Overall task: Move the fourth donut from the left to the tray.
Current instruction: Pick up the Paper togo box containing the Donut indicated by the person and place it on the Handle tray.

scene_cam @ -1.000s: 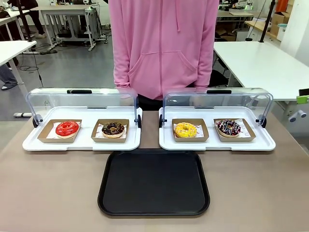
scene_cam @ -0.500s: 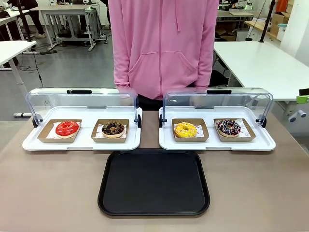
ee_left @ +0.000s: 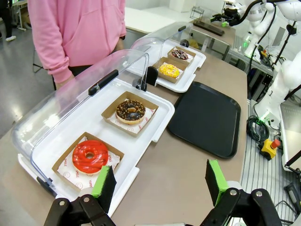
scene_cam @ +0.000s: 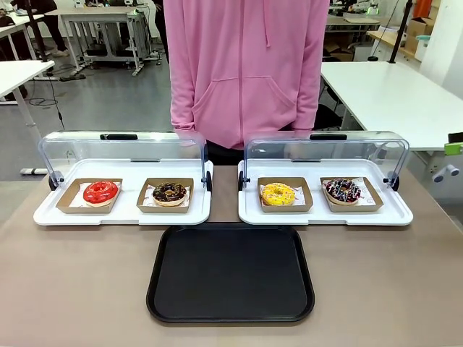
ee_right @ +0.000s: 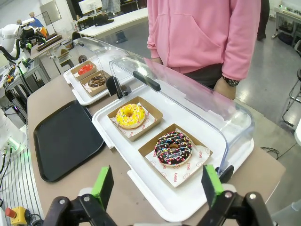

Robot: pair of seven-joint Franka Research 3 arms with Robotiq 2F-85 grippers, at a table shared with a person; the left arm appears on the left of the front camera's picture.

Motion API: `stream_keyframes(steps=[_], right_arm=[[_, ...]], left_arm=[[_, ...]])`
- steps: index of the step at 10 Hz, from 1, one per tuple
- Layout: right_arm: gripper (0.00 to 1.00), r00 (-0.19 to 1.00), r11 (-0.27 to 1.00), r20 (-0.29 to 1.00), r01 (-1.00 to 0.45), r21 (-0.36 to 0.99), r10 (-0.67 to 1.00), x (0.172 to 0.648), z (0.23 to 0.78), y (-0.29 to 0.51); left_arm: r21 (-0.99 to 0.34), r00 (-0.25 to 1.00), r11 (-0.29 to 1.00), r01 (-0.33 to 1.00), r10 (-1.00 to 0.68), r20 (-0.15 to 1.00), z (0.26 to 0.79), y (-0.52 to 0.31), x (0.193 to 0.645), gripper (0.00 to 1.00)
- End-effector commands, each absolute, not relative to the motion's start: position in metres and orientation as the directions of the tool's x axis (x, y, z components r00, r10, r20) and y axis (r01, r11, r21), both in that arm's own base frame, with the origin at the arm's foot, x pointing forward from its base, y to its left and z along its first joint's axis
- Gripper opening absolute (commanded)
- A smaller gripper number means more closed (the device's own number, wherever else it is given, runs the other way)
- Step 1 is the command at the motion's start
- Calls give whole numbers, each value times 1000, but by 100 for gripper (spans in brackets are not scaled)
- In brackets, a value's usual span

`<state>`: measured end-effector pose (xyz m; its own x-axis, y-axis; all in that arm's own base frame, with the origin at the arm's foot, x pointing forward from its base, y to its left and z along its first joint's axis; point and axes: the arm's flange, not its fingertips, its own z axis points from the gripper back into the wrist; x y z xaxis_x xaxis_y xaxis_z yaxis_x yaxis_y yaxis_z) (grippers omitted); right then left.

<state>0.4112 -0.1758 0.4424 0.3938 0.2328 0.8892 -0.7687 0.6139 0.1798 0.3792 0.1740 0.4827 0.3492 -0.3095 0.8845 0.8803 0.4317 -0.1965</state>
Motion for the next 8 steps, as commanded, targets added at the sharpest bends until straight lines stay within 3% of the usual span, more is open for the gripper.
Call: stream_keyframes(steps=[1,8], right_arm=[[100,353,608,908,-779,151,226,415,442,-177],[100,353,608,908,-779,151,226,415,442,-177]], left_arm=[[-179,327,416,891,-317,891,482,177,379,100],[-179,327,416,891,-317,891,482,177,379,100]])
